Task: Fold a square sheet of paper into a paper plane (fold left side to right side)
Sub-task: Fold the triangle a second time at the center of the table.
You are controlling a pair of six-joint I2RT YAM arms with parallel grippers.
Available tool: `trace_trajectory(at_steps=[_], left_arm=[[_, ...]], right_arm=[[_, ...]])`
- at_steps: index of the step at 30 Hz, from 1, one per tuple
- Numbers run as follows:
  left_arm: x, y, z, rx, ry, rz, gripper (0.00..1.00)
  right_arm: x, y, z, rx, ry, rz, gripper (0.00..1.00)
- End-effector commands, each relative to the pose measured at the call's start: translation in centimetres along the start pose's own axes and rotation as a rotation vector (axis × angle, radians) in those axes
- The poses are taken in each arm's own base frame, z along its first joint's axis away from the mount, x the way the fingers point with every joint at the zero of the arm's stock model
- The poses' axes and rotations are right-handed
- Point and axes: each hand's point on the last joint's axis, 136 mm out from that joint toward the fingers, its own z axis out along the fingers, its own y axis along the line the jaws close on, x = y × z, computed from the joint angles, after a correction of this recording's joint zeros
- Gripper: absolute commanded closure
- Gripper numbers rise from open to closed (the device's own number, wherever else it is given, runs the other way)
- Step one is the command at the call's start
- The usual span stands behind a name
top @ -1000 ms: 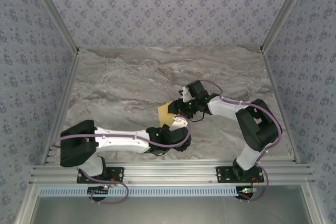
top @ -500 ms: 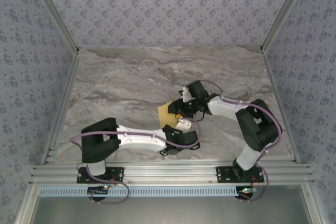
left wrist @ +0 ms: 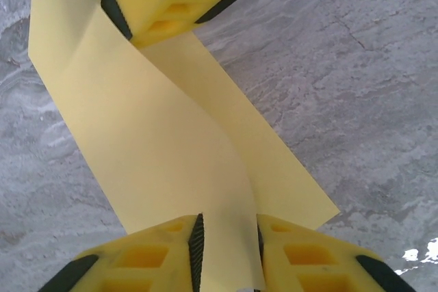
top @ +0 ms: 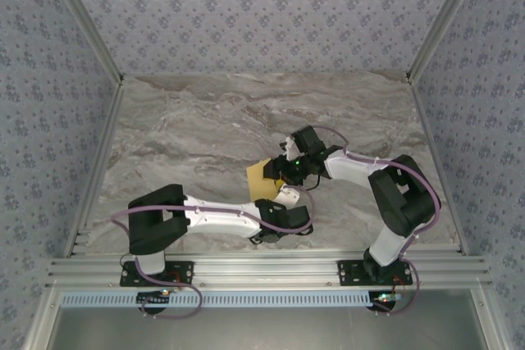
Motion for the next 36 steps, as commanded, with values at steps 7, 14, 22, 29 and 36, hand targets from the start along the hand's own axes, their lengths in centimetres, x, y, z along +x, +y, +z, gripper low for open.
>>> trace_trajectory(at_steps=[7, 14, 22, 29, 36], left_arm=[[-1.1, 0.6, -1.8, 0.061, -0.038, -0.039, 0.92], [-0.9, 0.0, -1.7, 0.238, -0.025, -0.12, 0.98], [-1.5, 0.7, -1.7, 0.455, -0.061, -0.26, 0.98], [-1.1, 3.0, -1.4, 0.577, -0.059, -0.368, 0.96], [-0.5, 4.5, -0.8, 0.617, -0.019, -0.392, 0.95]], right_arm=[[-0.4, 0.1, -0.1, 0.029, 0.001, -0.027, 0.5], [-1.7, 2.6, -1.7, -0.016, -0.058, -0.109, 0.48], [-3.0, 3.1, -6.1, -0.017, -0.205, -0.166, 0.33], [-0.9, 0.4, -7.4, 0.049, -0.232, -0.154, 0.38], [3.0, -2.2, -3.9, 0.108, -0.134, -0.159, 0.72]])
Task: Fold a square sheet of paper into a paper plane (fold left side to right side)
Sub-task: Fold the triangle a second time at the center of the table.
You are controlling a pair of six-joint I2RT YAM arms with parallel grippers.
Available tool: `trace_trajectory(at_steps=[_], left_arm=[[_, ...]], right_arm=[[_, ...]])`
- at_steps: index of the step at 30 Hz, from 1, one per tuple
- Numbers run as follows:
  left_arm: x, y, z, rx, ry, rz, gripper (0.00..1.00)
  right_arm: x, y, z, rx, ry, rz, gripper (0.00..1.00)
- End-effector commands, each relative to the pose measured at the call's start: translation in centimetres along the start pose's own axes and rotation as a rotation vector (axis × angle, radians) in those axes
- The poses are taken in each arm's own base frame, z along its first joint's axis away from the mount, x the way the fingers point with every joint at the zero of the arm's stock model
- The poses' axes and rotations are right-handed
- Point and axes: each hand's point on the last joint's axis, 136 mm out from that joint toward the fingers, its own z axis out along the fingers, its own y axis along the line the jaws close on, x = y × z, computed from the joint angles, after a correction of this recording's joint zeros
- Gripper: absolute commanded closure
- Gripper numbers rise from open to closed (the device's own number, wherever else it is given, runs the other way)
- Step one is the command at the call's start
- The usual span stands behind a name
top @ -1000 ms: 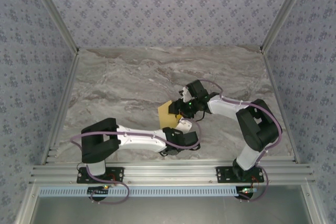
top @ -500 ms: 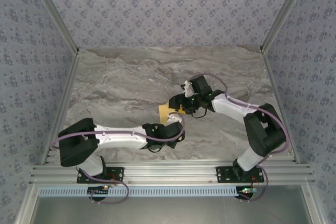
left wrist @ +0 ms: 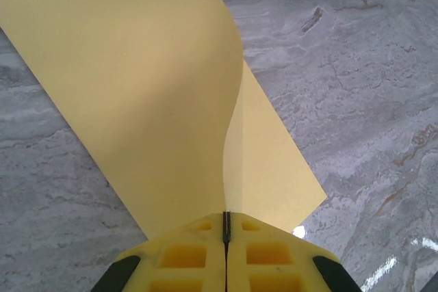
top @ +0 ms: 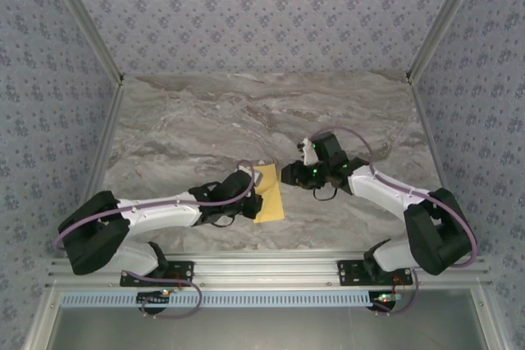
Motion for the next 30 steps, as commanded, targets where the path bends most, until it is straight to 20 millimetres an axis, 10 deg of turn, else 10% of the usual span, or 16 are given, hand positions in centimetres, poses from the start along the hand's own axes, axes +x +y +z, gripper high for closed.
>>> trace_trajectory(at_steps=[1, 6, 30], left_arm=[[-0.5, -1.0, -0.7, 0.078, 0.003, 0.017, 0.95], [-0.5, 0.2, -0.9, 0.06, 0.023, 0.013, 0.95], [-1.6, 2.3, 0.3, -0.009, 0.054, 0.038, 0.95]], right_arm=[[2.0, -1.0, 1.5, 0.05, 0.048, -0.016, 0.78], [4.8, -2.8, 3.2, 0.131, 0.129, -0.001, 0.92], [8.8, -6.1, 4.8, 0.311, 0.28, -0.001, 0.92]])
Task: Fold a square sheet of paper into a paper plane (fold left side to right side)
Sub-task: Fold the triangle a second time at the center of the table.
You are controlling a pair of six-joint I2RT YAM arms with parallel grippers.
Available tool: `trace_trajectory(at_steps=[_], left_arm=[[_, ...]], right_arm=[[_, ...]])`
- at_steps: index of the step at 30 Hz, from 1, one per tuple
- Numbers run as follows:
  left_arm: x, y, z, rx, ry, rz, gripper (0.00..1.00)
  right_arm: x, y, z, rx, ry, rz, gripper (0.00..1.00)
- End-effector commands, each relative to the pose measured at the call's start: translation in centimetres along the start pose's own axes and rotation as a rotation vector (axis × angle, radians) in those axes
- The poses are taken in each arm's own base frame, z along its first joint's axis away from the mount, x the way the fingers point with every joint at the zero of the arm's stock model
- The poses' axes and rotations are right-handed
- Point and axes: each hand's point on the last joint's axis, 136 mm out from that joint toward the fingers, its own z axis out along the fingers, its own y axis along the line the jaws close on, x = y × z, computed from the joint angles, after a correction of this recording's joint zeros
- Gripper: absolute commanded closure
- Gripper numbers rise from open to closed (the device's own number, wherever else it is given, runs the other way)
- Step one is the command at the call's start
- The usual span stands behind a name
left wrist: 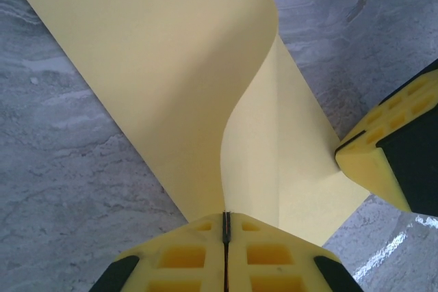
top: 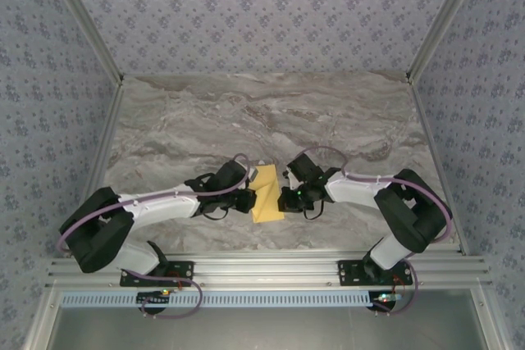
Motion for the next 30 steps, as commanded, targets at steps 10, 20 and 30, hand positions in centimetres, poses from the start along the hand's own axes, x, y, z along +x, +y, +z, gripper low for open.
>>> trace_trajectory(at_steps=[10, 20, 30], left_arm=[[-1.5, -0.3, 0.5, 0.0, -0.004, 0.023, 0.94], [-1.4, -0.1, 1.4, -0.008, 0.018, 0.028, 0.94], [-1.1, 0.0, 2.3, -0.013, 0.036, 0.029, 0.94]], right_arm=[[1.7, -1.8, 0.6, 0.097, 0.067, 0.009, 0.92], [1.8, -1.9, 0.6, 0.105, 0.07, 0.012, 0.92], [1.9, -1.9, 0.7, 0.106, 0.078, 0.011, 0.91]])
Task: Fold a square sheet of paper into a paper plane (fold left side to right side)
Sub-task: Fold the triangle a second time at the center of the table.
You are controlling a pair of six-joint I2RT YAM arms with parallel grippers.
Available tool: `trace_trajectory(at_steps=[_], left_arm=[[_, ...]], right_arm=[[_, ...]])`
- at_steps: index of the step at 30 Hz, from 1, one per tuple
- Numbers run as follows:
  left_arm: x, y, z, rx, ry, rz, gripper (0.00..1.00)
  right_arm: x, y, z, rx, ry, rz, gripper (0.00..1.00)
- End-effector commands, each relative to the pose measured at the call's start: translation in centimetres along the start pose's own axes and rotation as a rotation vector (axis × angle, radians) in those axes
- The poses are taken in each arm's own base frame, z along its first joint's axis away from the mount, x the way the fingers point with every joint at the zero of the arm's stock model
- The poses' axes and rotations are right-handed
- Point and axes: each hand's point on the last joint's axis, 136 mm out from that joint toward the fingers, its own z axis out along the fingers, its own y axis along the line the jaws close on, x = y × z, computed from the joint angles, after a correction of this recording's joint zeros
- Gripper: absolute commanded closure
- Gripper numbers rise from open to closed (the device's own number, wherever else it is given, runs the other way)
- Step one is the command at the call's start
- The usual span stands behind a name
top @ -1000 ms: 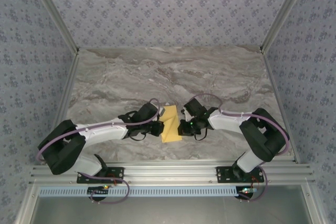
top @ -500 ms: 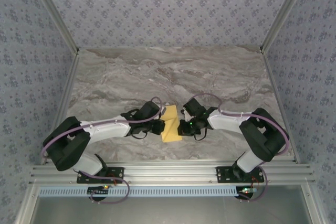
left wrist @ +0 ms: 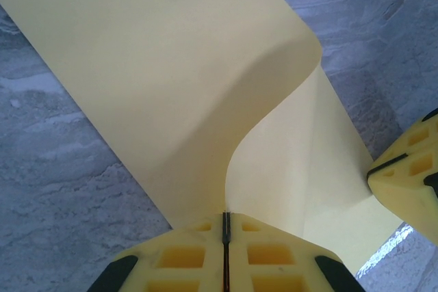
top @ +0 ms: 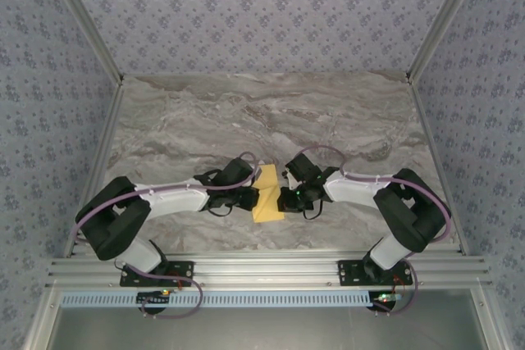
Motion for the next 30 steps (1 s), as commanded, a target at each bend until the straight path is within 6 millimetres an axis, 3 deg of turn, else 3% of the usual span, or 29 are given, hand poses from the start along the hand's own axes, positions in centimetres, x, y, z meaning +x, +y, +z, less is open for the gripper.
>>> trace_trajectory(at_steps=[1, 21, 30], left_arm=[[-1.1, -0.6, 0.1, 0.022, -0.014, 0.016, 0.94], [-0.2, -0.3, 1.3, 0.014, 0.025, 0.008, 0.94], [0.8, 0.2, 1.7, 0.007, 0.049, -0.005, 0.94]], right_arm=[[2.0, -2.0, 0.7, 0.087, 0.075, 0.016, 0.91], [1.9, -1.7, 0.7, 0.079, 0.077, 0.013, 0.91], [-0.6, 1.3, -1.5, -0.059, -0.035, -0.059, 0.9]])
